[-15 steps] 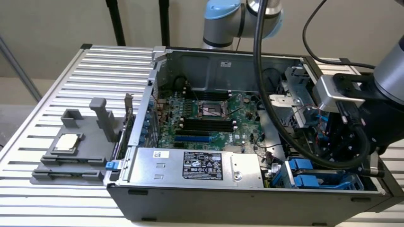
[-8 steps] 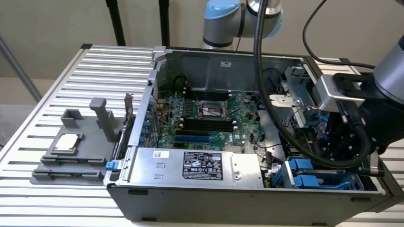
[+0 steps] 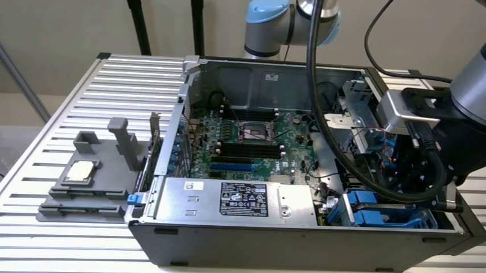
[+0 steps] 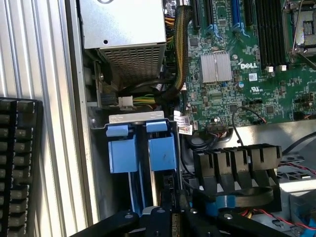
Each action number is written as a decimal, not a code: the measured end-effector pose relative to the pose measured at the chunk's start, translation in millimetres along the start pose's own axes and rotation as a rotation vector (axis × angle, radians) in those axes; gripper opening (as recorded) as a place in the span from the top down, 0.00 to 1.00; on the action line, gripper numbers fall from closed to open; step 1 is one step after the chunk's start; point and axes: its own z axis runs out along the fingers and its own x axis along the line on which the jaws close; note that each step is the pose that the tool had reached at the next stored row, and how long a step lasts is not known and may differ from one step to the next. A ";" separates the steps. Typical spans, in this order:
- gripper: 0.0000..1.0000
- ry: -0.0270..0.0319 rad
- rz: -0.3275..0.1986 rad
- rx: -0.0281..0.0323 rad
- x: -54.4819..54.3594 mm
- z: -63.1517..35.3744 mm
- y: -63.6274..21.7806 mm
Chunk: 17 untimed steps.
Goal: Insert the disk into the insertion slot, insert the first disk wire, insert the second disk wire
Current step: 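Insert the first disk wire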
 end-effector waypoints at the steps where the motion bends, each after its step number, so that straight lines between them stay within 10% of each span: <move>1: 0.82 -0.0007 0.000 0.0001 0.0 0.4 -0.2; 10: 0.75 0.0000 0.000 -0.0010 1.0 -12.7 1.1; 17: 0.75 -0.0030 0.000 0.0094 6.3 -15.9 22.6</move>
